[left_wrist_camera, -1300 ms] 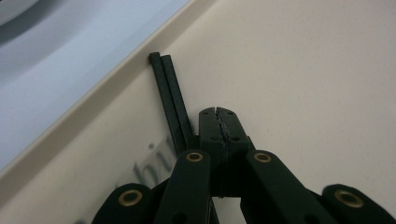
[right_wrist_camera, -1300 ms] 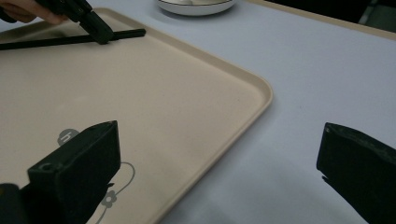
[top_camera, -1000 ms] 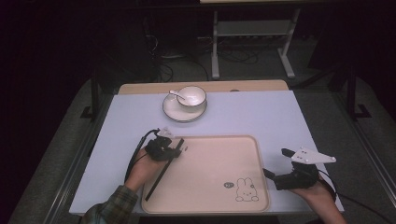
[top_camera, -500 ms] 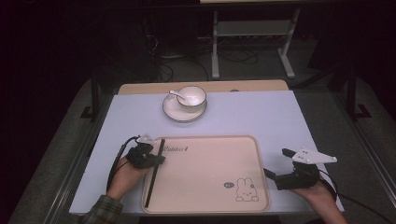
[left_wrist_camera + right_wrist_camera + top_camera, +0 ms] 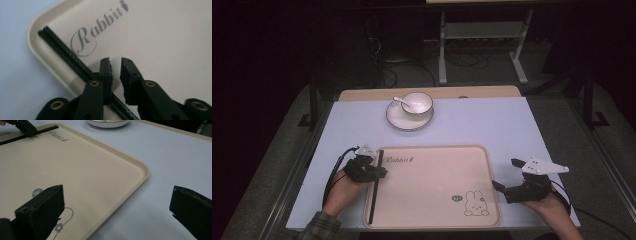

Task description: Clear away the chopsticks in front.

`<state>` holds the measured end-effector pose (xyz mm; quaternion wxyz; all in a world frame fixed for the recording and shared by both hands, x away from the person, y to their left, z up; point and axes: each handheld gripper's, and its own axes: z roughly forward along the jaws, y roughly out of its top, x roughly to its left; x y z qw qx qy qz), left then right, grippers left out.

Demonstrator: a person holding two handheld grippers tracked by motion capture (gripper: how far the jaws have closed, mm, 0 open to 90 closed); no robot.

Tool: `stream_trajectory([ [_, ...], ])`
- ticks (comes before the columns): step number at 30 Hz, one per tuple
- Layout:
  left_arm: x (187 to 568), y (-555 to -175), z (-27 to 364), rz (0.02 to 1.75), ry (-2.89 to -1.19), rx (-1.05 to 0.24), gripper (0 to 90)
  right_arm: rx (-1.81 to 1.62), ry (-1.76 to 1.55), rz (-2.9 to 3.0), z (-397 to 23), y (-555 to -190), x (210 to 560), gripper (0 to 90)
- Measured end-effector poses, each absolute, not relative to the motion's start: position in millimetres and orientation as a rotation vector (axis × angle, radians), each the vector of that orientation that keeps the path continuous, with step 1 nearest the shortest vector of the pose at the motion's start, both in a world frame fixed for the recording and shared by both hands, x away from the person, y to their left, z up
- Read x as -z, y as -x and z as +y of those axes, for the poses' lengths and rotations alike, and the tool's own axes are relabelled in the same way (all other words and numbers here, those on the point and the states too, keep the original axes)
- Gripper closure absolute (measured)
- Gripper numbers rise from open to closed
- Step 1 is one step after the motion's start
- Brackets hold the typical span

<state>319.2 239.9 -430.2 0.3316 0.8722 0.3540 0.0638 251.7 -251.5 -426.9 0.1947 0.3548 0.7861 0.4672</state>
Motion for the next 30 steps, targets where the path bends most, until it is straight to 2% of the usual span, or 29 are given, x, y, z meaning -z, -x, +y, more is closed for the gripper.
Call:
stream_trajectory([
  [3, 422.1, -315.4, 241.8, 0.9, -2.246, -0.199, 69.3, -1.306, -0.988, 2.201, -250.3, -250.1, 426.0, 0.0],
  [9, 406.4, -311.0, 256.4, 0.894, -2.125, -0.223, 42.4, -1.29, -0.998, 2.193, -251.3, -246.0, 426.0, 0.0],
  [14, 407.6, -304.5, 271.6, 0.89, -2.085, -0.266, 27.0, -1.287, -1.024, 2.177, -254.9, -245.2, 426.4, 0.0],
  [23, 413.9, -284.8, 290.1, 0.896, -2.072, -0.337, 15.6, -1.288, -1.04, 2.161, -257.6, -243.2, 426.3, 0.0],
  [30, 421.3, -272.9, 308.4, 0.931, -2.061, -0.344, 14.9, -1.287, -1.045, 2.156, -257.9, -244.0, 426.5, 0.0],
])
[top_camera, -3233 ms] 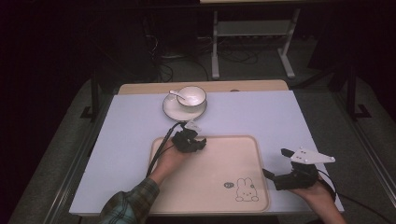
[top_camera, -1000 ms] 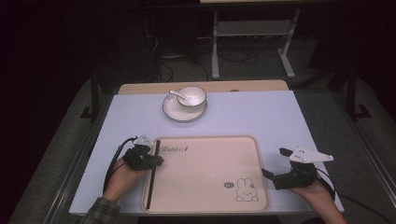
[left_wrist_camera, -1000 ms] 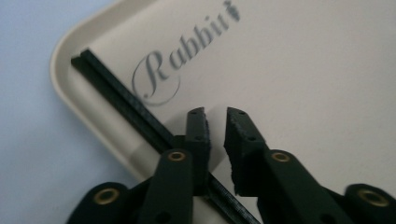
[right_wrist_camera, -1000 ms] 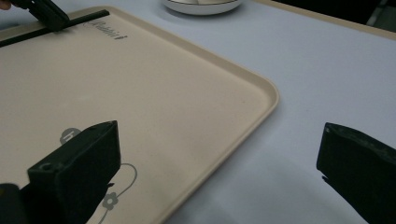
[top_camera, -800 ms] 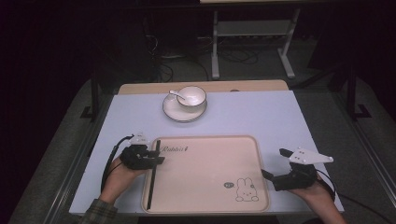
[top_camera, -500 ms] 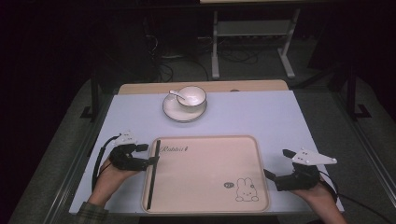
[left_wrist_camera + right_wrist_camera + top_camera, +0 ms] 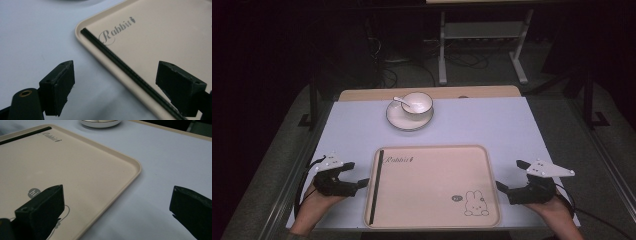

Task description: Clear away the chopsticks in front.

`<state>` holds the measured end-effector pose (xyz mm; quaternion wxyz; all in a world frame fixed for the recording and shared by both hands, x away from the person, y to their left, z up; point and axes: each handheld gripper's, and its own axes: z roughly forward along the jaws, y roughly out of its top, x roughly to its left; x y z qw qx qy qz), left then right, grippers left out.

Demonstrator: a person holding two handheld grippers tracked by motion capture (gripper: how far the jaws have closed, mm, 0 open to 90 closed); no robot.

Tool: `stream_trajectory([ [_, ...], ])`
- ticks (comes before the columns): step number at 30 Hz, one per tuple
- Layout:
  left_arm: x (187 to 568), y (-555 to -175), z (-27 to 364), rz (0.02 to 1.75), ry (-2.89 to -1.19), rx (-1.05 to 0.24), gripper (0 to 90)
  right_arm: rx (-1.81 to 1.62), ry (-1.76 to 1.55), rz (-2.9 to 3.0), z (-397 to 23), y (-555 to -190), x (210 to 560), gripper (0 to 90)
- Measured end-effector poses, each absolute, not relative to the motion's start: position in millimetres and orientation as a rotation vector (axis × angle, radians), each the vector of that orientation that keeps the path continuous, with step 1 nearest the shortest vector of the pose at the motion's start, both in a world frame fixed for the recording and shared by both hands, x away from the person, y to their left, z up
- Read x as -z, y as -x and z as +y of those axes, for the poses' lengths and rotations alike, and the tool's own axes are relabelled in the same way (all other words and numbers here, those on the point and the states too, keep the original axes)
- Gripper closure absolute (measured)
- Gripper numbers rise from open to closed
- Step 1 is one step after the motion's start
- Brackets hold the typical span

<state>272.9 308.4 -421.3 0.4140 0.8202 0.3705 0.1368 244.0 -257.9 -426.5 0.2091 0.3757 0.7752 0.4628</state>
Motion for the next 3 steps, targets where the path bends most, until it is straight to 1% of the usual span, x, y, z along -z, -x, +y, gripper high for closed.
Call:
stream_trajectory([
  [3, 421.3, -272.5, 310.7, 0.934, -2.05, -0.347, 14.9, -1.29, -1.047, 2.151, -258.1, -244.2, 426.4, 0.0],
])
